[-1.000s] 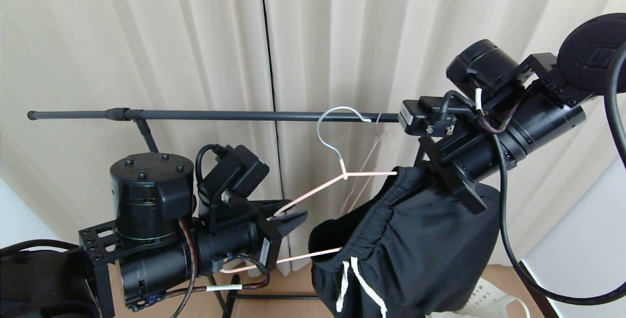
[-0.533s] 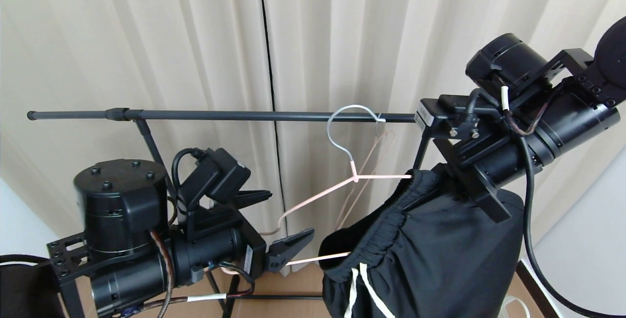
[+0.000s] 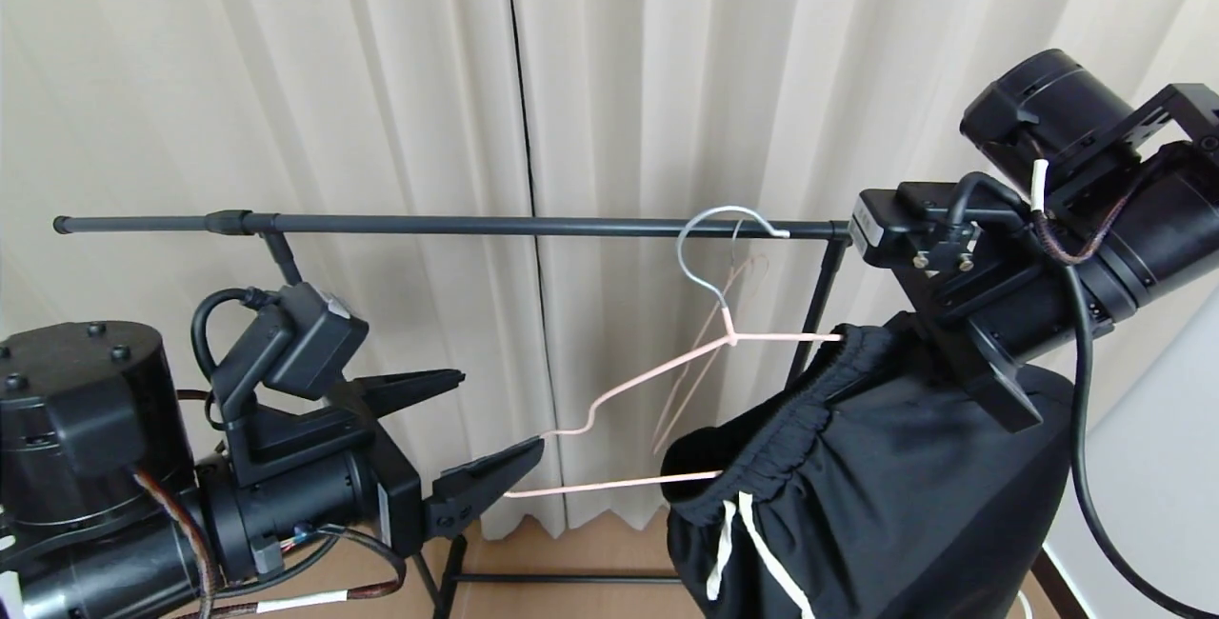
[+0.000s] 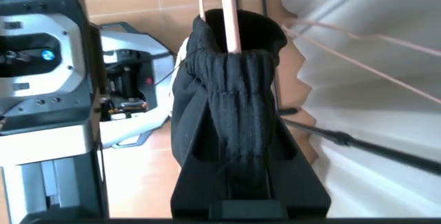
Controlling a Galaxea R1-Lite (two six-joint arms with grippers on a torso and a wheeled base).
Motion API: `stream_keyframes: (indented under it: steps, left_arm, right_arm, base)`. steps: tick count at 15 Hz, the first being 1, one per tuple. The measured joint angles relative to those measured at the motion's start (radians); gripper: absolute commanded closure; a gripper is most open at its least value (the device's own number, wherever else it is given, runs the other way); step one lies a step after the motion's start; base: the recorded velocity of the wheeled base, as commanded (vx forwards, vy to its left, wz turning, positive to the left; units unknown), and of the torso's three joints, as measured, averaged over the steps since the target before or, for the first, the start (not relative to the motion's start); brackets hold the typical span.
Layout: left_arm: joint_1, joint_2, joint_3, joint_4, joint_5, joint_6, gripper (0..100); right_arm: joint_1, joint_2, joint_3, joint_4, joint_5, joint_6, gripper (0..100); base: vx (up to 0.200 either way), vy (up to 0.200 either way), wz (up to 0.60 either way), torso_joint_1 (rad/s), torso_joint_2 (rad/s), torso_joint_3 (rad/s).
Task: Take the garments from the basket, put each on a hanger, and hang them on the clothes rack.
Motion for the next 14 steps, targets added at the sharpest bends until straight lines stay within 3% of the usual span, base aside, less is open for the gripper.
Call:
stream_keyframes:
  steps: [4, 7, 9, 11, 14]
  left_arm:
    - [0.017, -0.017, 0.028, 0.083, 0.009, -0.083, 0]
    - [-0.013, -0.013, -0.042, 0.359, 0.025, -0.184, 0]
    - [-0.055, 0.015, -0.156, 0.539, 0.074, -0.343, 0]
    - [-0.117, 0.066, -0.226, 0.59, 0.137, -0.436, 0]
    - [-0.176, 0.144, -0.254, 0.575, 0.217, -0.498, 0]
  right_arm:
    - [0.006, -0.032, 0.001, -0.029, -0.127, 0.032, 100]
    - [0.013, -0.07, 0.006, -0.043, -0.2, 0.049, 100]
    - [0.036, -0.113, 0.022, -0.049, -0.245, 0.067, 100]
    - [0.051, -0.149, 0.053, -0.091, -0.279, 0.105, 100]
    - [0.072, -0.194, 0.159, -0.256, -0.358, 0.224, 100]
  base:
    - [0.0, 0.0, 0.0, 0.0, 0.0, 0.0]
    - [0.0, 0.0, 0.0, 0.0, 0.0, 0.0]
    - [0.0, 0.0, 0.0, 0.0, 0.0, 0.0]
    - [0.0, 0.0, 0.0, 0.0, 0.0, 0.0]
    - [0.0, 0.0, 0.0, 0.0, 0.0, 0.0]
